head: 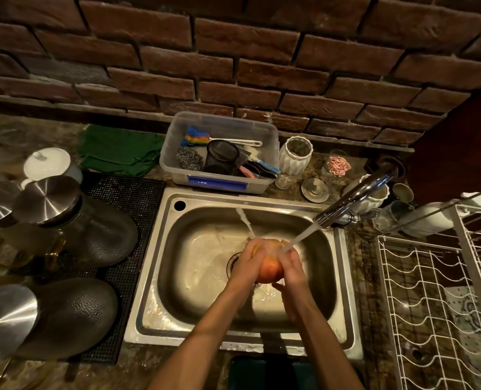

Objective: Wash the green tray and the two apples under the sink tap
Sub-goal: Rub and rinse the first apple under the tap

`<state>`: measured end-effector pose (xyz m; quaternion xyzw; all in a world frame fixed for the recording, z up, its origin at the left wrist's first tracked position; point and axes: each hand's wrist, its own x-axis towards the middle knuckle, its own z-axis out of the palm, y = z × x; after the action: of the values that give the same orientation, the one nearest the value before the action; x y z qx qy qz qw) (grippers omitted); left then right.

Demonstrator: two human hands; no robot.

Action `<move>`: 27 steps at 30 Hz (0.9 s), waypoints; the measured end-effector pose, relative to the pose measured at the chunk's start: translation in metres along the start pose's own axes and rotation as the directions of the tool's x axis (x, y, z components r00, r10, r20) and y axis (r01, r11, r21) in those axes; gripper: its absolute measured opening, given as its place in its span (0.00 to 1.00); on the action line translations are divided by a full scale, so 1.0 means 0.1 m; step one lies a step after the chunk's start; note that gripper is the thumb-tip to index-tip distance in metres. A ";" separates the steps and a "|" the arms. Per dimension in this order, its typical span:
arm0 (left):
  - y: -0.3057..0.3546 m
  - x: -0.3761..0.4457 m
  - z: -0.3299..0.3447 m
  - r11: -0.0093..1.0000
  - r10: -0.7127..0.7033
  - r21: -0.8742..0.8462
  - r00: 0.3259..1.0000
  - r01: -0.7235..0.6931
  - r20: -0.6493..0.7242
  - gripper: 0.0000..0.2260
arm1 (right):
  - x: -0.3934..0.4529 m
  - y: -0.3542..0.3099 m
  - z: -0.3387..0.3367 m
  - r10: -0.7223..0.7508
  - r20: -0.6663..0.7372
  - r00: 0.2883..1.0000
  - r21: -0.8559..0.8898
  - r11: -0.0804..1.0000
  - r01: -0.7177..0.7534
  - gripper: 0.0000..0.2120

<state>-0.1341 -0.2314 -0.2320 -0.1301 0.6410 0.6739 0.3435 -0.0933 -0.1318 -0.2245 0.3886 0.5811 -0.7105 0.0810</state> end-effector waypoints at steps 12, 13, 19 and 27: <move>-0.25 -0.18 -0.02 0.966 0.226 0.134 0.974 -0.220 -0.033 0.25 | 0.11 -0.01 0.04 0.365 0.099 0.926 0.325 0.868 -0.377 0.26; -0.27 -0.20 -0.03 0.964 0.239 0.127 0.971 -0.234 -0.026 0.24 | 0.13 -0.02 0.02 0.396 0.130 0.909 0.318 0.852 -0.417 0.28; -0.22 -0.09 0.01 0.966 0.219 0.172 0.964 -0.192 -0.150 0.11 | 0.08 0.07 0.10 0.291 0.082 0.953 0.306 0.903 -0.302 0.23; -0.04 -0.02 0.07 0.998 -0.047 -0.040 0.984 0.040 -0.174 0.13 | -0.14 0.18 0.09 -0.200 -0.008 0.980 -0.167 0.966 0.196 0.26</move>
<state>-0.1285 -0.2259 -0.2332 -0.2090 0.6533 0.6638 0.2981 -0.0775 -0.1502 -0.2284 0.3293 0.6748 -0.6595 0.0345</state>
